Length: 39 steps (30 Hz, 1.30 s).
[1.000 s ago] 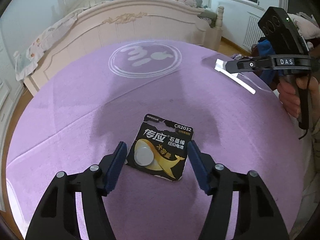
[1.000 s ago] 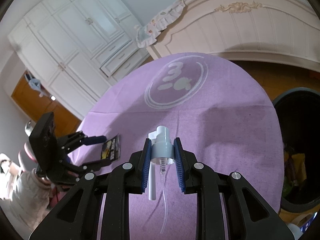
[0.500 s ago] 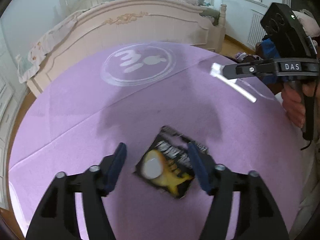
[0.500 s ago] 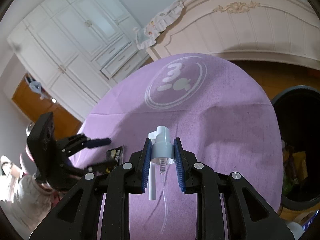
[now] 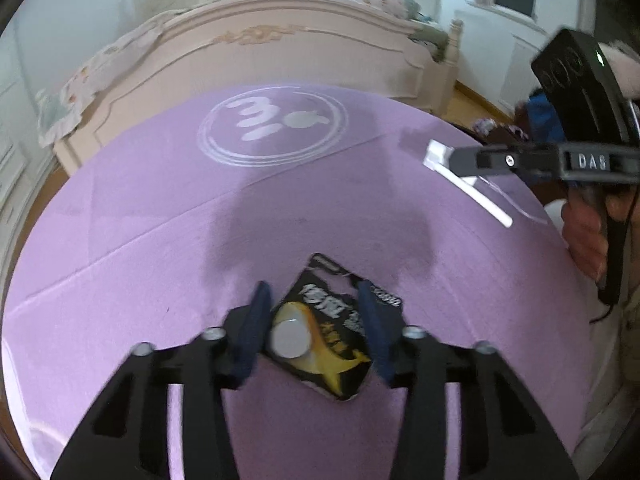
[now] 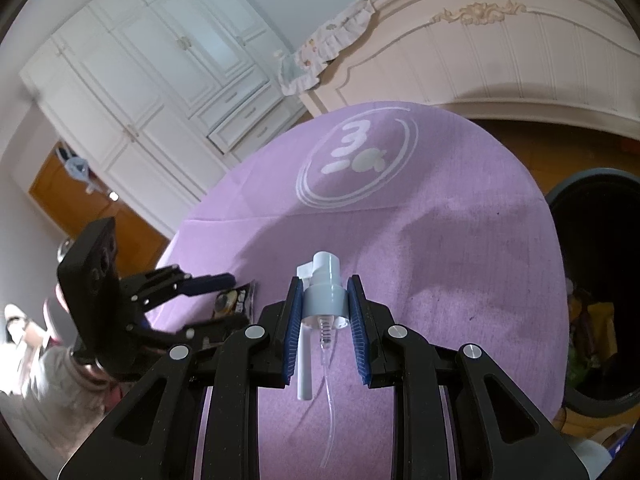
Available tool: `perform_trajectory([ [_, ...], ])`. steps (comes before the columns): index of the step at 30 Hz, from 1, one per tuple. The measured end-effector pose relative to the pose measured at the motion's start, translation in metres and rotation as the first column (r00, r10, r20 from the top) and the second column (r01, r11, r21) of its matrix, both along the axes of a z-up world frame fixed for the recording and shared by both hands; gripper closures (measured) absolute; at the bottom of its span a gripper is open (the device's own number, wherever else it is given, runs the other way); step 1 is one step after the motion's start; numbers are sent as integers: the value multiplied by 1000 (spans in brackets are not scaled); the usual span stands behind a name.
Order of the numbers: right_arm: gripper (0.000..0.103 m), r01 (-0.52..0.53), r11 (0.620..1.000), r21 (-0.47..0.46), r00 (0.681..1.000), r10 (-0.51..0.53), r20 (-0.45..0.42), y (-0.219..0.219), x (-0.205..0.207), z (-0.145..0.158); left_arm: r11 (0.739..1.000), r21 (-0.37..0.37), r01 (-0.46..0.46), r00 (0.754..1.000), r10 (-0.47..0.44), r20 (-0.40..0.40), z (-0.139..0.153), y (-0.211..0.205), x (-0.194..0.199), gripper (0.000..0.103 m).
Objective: Collect trash
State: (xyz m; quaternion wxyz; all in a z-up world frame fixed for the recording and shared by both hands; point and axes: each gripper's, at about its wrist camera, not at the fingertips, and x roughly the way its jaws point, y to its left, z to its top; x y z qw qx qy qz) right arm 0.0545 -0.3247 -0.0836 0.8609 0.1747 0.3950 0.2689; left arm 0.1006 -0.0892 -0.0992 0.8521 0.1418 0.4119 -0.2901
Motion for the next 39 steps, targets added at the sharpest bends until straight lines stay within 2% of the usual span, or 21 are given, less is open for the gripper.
perform_trajectory([
  [3, 79, -7, 1000, 1, 1000, 7, 0, 0, -2, 1, 999, -36, -22, 999, 21, -31, 2, 4, -4, 68],
  [7, 79, -18, 1000, -14, 1000, 19, 11, 3, -8, 5, 997, -20, -78, 997, 77, -14, 8, 5, -17, 66],
  [8, 79, -18, 1000, -14, 1000, 19, 11, 3, -8, 4, 995, -27, -93, 996, 92, -19, 8, 7, -19, 62],
  [10, 79, -19, 1000, -6, 1000, 19, 6, 2, -10, 4, 993, -13, -113, 994, 113, -11, 8, 8, -25, 42],
  [11, 79, -18, 1000, -2, 1000, 18, 4, 1, -10, 3, 993, 13, -120, 993, 120, 8, 7, 7, -30, 27],
  [12, 79, -16, 1000, 3, 1000, 16, 0, 0, -11, 3, 992, 49, -113, 993, 112, 30, 5, 6, -34, 20],
  [13, 79, -14, 1000, 6, 1000, 14, -4, -1, -11, 1, 992, 82, -99, 994, 95, 45, 2, 4, -37, 20],
  [15, 79, -12, 1000, 7, 1000, 12, -11, -1, -12, -1, 992, 112, -64, 998, 62, 22, -3, 3, -38, 19],
  [18, 79, -8, 1000, 15, 1000, 8, -20, -2, -15, -4, 994, 109, -2, 1000, 1, 9, -3, 5, -37, 15],
  [20, 79, -5, 1000, 21, 1000, 6, -22, -2, -16, -5, 997, 67, 36, 999, -34, -28, -3, 11, -30, 16],
  [22, 79, 0, 1000, 28, 1000, 1, -25, -4, -18, -6, 994, 76, 80, 997, -78, -22, -3, 9, -27, 21],
  [24, 79, 6, 999, 37, 1000, -5, -24, -6, -18, -6, 992, 69, 109, 994, -108, -12, 0, 5, -27, 39],
  [30, 79, 27, 997, 70, 1000, -25, -17, -15, -22, -6, 990, 70, 125, 992, -125, -7, -1, -13, -30, 43],
  [31, 79, 29, 997, 76, 999, -28, -15, -17, -23, -6, 990, 63, 128, 992, -128, -5, -1, -16, -33, 50],
  [32, 79, 33, 996, 80, 999, -32, -14, -19, -25, -6, 991, 48, 123, 992, -123, -5, 0, -17, -32, 73],
  [34, 79, 44, 995, 91, 999, -43, -13, -25, -27, -6, 996, 6, 89, 995, -89, -45, 0, -21, -27, 74],
  [37, 79, 64, 992, 109, 998, -62, -14, -36, -30, -7, 996, 31, 86, 996, -85, -23, 0, -31, -25, 74],
  [39, 79, 76, 990, 117, 997, -75, -14, -44, -33, -7, 997, 7, 75, 996, -75, -52, 2, -37, -22, 72],
])
